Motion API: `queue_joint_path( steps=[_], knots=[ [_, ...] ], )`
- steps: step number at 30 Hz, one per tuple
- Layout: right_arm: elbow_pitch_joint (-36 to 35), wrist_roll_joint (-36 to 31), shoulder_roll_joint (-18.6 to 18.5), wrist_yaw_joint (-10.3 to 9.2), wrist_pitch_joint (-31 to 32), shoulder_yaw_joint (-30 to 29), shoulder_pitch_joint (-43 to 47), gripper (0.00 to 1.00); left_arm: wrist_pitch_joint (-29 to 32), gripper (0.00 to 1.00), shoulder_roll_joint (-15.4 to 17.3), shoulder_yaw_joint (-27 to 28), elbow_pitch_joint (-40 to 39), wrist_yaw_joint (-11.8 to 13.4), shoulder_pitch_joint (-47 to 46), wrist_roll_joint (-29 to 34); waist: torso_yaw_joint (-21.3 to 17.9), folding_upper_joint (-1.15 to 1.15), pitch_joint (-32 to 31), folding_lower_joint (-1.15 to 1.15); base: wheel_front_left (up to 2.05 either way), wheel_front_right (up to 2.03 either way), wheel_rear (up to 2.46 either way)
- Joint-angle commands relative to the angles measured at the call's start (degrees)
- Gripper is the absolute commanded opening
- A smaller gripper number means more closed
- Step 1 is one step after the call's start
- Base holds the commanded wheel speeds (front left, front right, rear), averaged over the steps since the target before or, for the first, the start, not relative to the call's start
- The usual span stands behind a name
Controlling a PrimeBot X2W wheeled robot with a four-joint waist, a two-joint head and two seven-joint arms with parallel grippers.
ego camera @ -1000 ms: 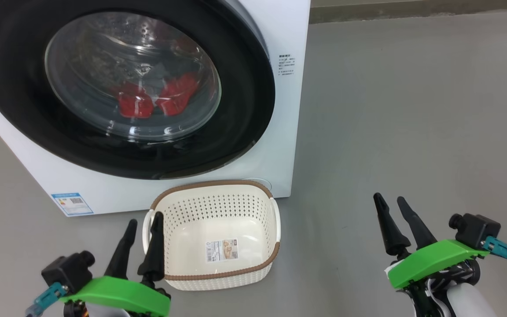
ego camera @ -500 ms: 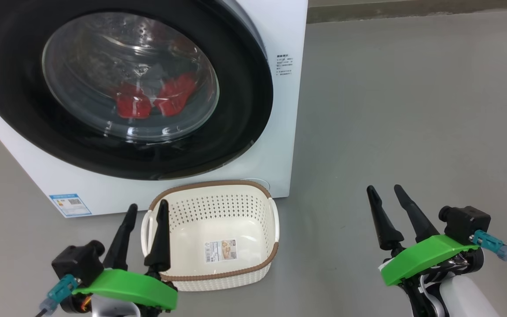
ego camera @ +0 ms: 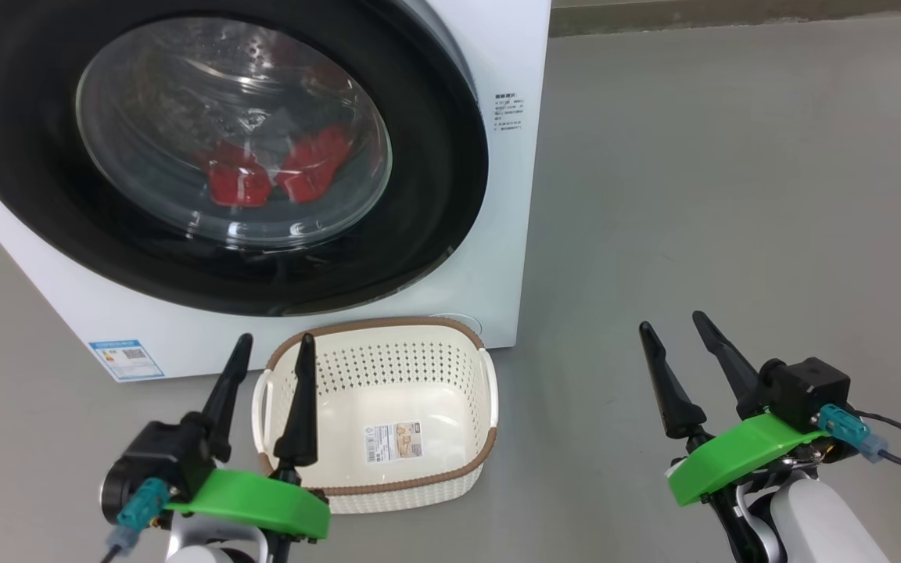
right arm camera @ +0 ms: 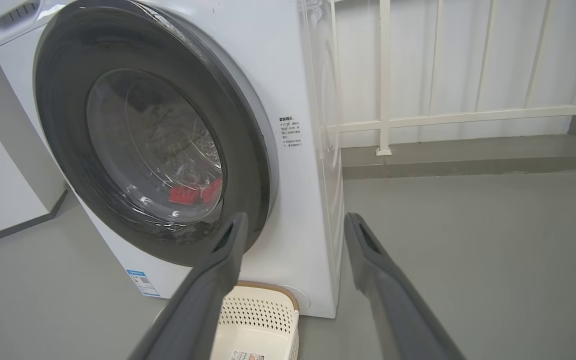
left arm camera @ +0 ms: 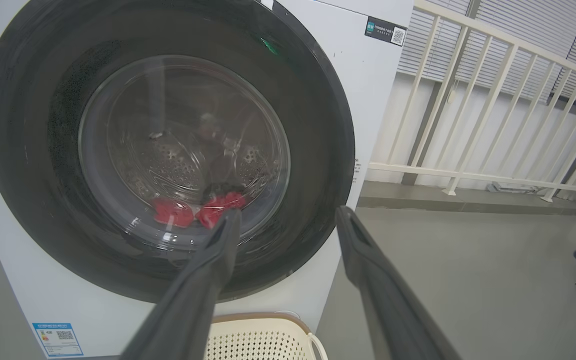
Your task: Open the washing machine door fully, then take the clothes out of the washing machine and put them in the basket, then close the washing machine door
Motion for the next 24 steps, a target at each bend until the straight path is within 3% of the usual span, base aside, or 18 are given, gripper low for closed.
queue_joint_path(
  steps=[1,18,24],
  knots=[
    [-1.7,-1.8,-0.3,0.03,-0.9,1.3,-3.1,1.00,-0.8,1.00,1.0,1.0,-1.9,0.7,-2.6,1.8,0.0,0.00,0.0,0.00,0.00,0.00,0.00],
    [-2.1,-13.8,-0.3,0.03,-3.7,2.8,-4.4,1.00,-3.6,1.00,1.3,-1.1,-1.3,2.5,-3.9,12.8,0.1,0.00,-0.1,0.00,0.00,0.00,0.00],
    [-2.1,-14.2,-0.2,0.03,-3.9,2.9,-4.5,1.00,-3.8,1.00,1.3,-1.1,-0.6,2.8,-3.9,13.0,0.2,0.00,0.1,0.00,0.00,0.00,0.00]
  ],
)
